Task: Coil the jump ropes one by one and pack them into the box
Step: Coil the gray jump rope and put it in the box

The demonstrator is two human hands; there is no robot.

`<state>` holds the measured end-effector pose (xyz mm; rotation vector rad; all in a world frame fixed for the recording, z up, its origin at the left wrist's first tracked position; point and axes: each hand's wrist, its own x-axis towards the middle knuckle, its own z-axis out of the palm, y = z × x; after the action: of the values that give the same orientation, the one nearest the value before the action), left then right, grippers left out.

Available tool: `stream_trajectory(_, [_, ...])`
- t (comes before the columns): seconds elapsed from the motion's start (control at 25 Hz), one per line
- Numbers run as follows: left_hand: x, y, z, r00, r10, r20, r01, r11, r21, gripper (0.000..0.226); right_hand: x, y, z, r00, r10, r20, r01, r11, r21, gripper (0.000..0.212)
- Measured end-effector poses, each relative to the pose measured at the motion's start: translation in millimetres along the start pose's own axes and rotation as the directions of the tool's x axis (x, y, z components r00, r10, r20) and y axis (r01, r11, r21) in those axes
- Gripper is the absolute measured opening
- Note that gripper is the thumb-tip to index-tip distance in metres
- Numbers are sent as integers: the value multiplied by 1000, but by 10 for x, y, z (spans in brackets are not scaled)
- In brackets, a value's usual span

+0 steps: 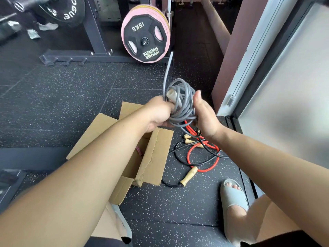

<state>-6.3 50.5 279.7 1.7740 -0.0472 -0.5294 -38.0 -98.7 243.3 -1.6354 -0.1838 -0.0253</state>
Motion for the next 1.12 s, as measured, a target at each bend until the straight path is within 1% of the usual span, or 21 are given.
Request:
stream_trajectory(0.04, [1, 5, -1, 1000, -2, -26, 4, 998, 68, 22, -2, -4, 29, 1000, 0, 19, 0, 1000, 24, 80])
stream_trajectory(0.08, [-26, 18, 1, 999, 12, -41, -4, 980, 200, 21, 8, 6, 32, 999, 1, 48, -2, 1000, 20, 87])
stream_trajectory(0.12, [-45, 21, -4, 998, 39, -42, -20, 928, 372, 20, 28, 7, 25, 996, -2, 93, 4, 1000, -28, 96])
stream_trajectory(0.16, [-56, 18, -3, 997, 71, -28, -46, 853, 520, 21, 52, 13, 2, 991, -12, 132, 24, 996, -91, 98])
stream_trajectory(0.2, [-52, 4, -5, 994, 106, -17, -73, 783, 617, 21, 69, 22, -14, 986, -30, 164, 50, 991, -124, 91])
stream_trajectory(0.24, [-62, 6, -12, 993, 113, -16, -78, 773, 630, 20, 77, 24, -25, 984, -36, 172, 56, 992, -115, 78])
stream_trajectory(0.32, [-43, -6, -44, 990, 114, -85, -50, 838, 544, 19, 83, -3, -23, 988, -30, 150, 32, 999, -10, 52])
stream_trajectory(0.4, [0, -27, -63, 978, 114, -176, -28, 902, 430, 24, 112, 12, -44, 998, -2, 61, -3, 997, 79, 46])
stream_trajectory(0.48, [-1, -57, -61, 979, 104, -176, -44, 949, 312, 30, 145, 57, -101, 999, 35, -21, -33, 996, 82, 55])
stream_trajectory(0.52, [9, -79, -65, 983, 97, -159, -47, 956, 290, 29, 164, 55, -142, 999, 29, -32, -28, 999, 19, 63])
stream_trajectory(0.6, [5, -113, -71, 992, 103, -79, -67, 928, 367, 15, 174, 24, -217, 998, -56, 15, 57, 979, -194, 68])
stream_trajectory(0.68, [3, -125, -58, 991, 127, -42, -93, 879, 467, 12, 159, 10, -250, 982, -167, 93, 189, 918, -348, 51])
stream_trajectory(0.76, [-9, -103, -35, 989, 140, -40, -100, 855, 510, 12, 138, 19, -233, 960, -251, 123, 279, 831, -482, 32])
stream_trajectory(0.8, [-21, -84, -24, 989, 141, -39, -100, 848, 520, 13, 138, 13, -219, 961, -259, 98, 272, 816, -511, 26])
stream_trajectory(0.84, [-32, -72, -18, 989, 144, -31, -105, 834, 541, 15, 159, -3, -214, 968, -251, 26, 233, 848, -476, 24])
stream_trajectory(0.88, [-37, -76, -21, 990, 143, -14, -108, 806, 582, 16, 195, -43, -230, 969, -224, -99, 174, 915, -365, 22])
stream_trajectory(0.92, [-32, -99, -30, 991, 134, 8, -109, 768, 631, 14, 240, -93, -283, 957, -166, -236, 118, 972, -204, 20])
stream_trajectory(0.96, [-24, -123, -38, 992, 120, 24, -106, 738, 666, 10, 282, -146, -376, 929, -79, -362, 60, 996, -64, 16])
stream_trajectory(1.0, [-20, -141, -41, 994, 105, 38, -103, 728, 678, 8, 331, -170, -497, 894, 21, -448, -18, 1000, 11, 16])
stream_trajectory(1.08, [-20, -182, -38, 994, 87, 71, -112, 739, 664, 8, 349, -134, -663, 846, 174, -503, -194, 981, 14, 35])
stream_trajectory(1.12, [-27, -192, -31, 992, 86, 90, -124, 740, 662, 7, 334, -78, -692, 837, 218, -502, -271, 962, -35, 49])
